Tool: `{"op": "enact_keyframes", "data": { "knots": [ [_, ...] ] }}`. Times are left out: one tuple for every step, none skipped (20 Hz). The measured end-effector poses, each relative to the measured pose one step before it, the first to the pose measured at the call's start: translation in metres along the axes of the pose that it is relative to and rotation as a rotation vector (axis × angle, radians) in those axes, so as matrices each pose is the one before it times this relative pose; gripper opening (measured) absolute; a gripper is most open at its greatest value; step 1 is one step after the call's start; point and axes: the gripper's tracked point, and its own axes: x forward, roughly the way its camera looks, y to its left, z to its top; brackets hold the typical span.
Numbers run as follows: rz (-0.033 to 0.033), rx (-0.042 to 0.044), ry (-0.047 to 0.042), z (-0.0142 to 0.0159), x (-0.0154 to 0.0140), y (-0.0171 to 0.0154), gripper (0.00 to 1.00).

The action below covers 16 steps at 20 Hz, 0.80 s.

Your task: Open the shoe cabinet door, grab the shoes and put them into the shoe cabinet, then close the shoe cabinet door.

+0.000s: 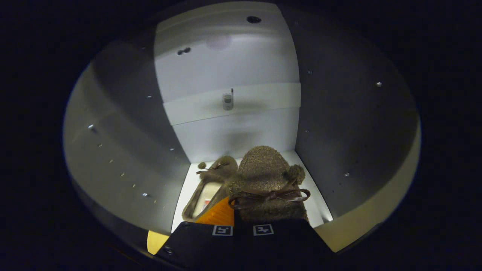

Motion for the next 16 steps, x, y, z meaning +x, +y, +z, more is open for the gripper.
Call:
{"op": "enact_keyframes", "data": {
  "knots": [
    [-0.01255,0.01492,0.00753,0.0024,0.01519,-0.00668,0.05],
    [-0.00998,0.01023,0.01168,-0.00001,0.01404,-0.00479,0.05],
    [-0.0105,0.00683,0.01142,0.00006,0.01465,-0.00563,0.05],
    [-0.00525,0.00589,0.01659,-0.00233,0.01457,-0.00246,0.05],
    [-0.00053,0.00739,0.02423,-0.00315,0.01299,-0.00155,0.05],
    [0.00551,0.0038,0.02426,-0.00345,0.0111,0.00019,0.05],
    [0.00273,-0.00345,0.0186,-0.00272,0.01017,-0.00149,0.05],
    [-0.00092,-0.00496,0.0174,-0.00283,0.00946,-0.00059,0.05],
    [-0.00213,-0.00733,0.0116,-0.00208,0.00551,0.00085,0.05],
    [-0.00579,-0.00599,0.00148,-0.00208,0.00375,0.0013,0.05],
    [-0.01139,-0.00174,-0.02086,0.00483,0.00342,-0.00061,0.05],
    [-0.00713,0.00809,0.00101,-0.00137,0.00236,0.00035,0.04],
    [-0.00325,0.00862,0.01688,-0.00273,-0.00017,-0.00025,0.05],
    [0.00144,-0.00087,-0.0086,0.00132,-0.00055,0.00014,0.07],
    [-0.00322,-0.01273,0.00071,-0.00264,-0.00326,-0.0005,0.09],
    [-0.003,-0.01523,0.00443,-0.00183,-0.00282,0.00027,0.09]
  ]
}}
